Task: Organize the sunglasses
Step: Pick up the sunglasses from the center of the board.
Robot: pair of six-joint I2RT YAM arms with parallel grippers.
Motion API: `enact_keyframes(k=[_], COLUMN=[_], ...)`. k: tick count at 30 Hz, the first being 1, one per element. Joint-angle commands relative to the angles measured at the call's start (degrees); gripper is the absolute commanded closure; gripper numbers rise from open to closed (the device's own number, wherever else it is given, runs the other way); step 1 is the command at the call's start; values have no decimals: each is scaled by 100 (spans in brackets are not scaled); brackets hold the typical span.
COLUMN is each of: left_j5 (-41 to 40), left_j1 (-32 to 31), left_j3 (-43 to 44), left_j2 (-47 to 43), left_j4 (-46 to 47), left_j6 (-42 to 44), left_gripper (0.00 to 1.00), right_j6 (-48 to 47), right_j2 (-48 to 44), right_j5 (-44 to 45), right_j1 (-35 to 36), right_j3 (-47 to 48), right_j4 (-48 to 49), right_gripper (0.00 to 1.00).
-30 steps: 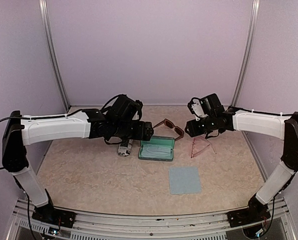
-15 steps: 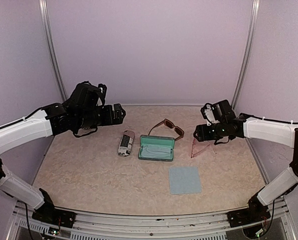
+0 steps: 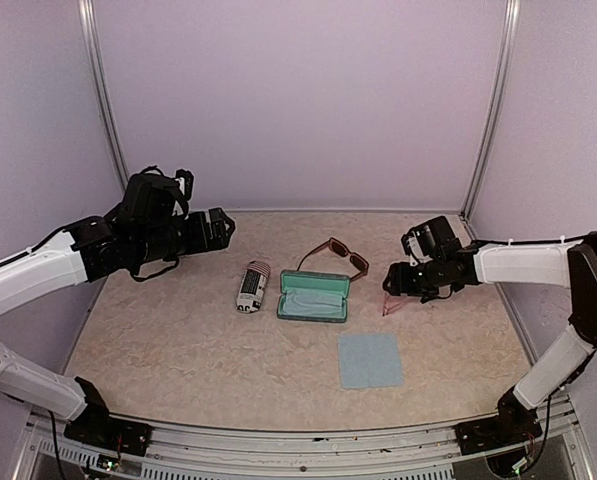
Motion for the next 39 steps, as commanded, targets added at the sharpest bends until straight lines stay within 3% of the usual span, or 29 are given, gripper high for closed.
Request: enact_keyframes(k=[1,11,22,32,37,39], left_j5=[-59,-55,-70,21,59,93], left_j1=[56,65,125,192,240,248], left_j3=[-117,-352,-613,-850,-994,-1022], left_j2=[-70,-114,-289,-523,-614,-641], left_j4=[100,220,234,256,290,302], left_j6=[43,27,121,179,159,150], left_gripper=[1,1,1,1,1,1], right_j6=[285,367,187,94,81,83], right_j2=[259,683,1059,1251,1137,995], right_j5=[-131,-123,443,1010,1275,1344], right_j1=[-29,162,412,613,704,724], right_j3=[189,411,765,944,1004,1008], right_j4=[178,169,-294,-614,-704,-747], right_gripper=[37,45,64,74,98,100])
